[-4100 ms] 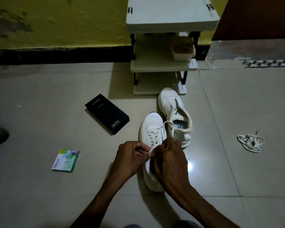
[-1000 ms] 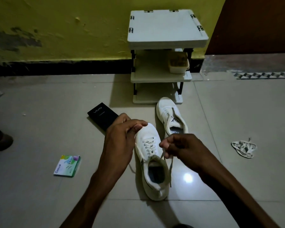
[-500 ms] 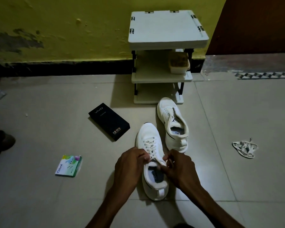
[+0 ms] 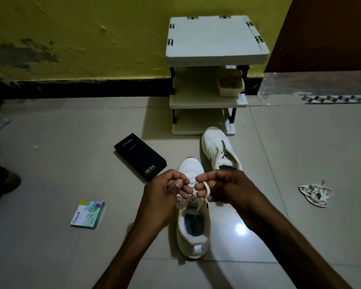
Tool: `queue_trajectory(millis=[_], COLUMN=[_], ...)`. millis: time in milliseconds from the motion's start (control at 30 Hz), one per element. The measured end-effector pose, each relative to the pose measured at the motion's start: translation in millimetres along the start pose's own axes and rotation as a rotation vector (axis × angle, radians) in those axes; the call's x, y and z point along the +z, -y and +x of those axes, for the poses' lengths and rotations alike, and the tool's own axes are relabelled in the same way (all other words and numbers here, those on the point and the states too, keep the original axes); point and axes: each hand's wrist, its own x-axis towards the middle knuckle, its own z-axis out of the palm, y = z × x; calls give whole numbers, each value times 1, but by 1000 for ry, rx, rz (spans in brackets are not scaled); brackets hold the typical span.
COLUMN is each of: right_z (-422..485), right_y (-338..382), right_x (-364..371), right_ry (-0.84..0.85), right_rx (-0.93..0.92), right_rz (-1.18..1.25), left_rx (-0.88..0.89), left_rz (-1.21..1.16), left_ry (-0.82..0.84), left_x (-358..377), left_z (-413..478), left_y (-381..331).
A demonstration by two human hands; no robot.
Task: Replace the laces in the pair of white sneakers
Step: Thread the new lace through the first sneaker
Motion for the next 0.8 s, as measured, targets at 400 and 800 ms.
queue_trajectory(millis=[400, 800], right_z=[-5, -6], right_y=[39, 44], right_x=[15, 17], right_ry=[-177, -228], right_rx=[-288, -331], right_rz=[-93, 40], left_rx=[210, 196], left_rz=[-198, -488], left_ry=[-144, -152], left_x=[-27, -41], left_z=[11, 11], left_y=[-62, -105])
